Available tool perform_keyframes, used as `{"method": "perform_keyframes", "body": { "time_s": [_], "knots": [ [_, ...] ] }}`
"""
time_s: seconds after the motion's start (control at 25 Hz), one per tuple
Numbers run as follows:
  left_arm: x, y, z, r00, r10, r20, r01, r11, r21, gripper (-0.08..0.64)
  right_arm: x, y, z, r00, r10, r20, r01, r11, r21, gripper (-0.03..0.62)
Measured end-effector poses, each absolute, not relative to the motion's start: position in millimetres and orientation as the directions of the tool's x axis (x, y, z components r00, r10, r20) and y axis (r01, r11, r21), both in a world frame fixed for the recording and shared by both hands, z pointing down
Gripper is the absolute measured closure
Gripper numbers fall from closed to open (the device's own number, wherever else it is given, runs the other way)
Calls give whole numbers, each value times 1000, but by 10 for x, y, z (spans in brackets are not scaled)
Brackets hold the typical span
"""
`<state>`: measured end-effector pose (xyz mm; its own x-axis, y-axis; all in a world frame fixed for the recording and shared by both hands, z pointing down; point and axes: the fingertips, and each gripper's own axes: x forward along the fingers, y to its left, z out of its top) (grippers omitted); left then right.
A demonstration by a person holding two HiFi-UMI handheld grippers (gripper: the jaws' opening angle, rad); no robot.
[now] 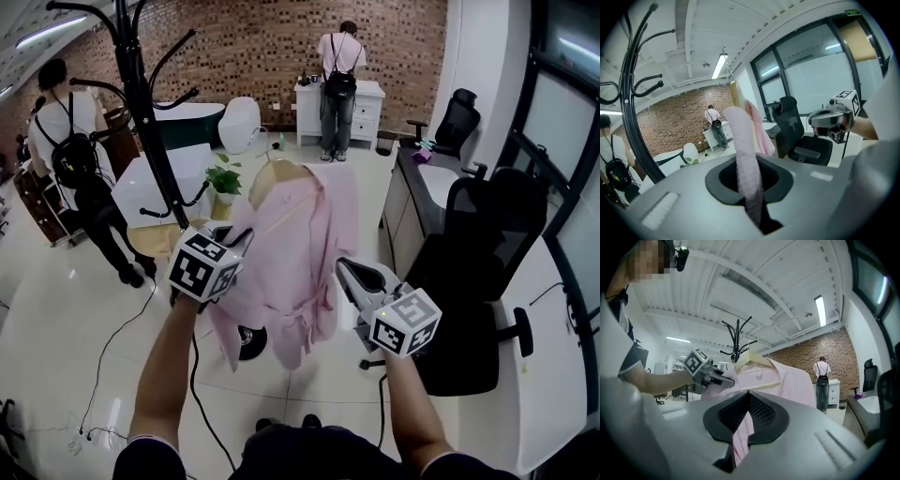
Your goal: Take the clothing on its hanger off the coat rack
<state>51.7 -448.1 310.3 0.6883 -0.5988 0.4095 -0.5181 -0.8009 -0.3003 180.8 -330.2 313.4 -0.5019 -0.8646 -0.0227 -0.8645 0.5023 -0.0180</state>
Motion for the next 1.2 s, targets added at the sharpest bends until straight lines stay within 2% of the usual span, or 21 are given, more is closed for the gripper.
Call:
{"method": "perform_keyframes", "body": {
  "time_s": [0.28,0.92,1.2],
  "knots": [
    [783,-4061,3130,744,-540,393,-456,-841,-291,532,2052,-2986,3164,-429,-903,-39,-902,430,-27,591],
    [1118,-2720,2958,878,-302,372,-168,-921,-352,532,2240,-1335,3123,-108,-993,-49,-994,109,-15,591],
    [1514,-2116,3018,906,-163,390,-22,-940,-341,532,2526,-575,3092,46,-998,-50,-999,-46,-8,591]
  ]
}}
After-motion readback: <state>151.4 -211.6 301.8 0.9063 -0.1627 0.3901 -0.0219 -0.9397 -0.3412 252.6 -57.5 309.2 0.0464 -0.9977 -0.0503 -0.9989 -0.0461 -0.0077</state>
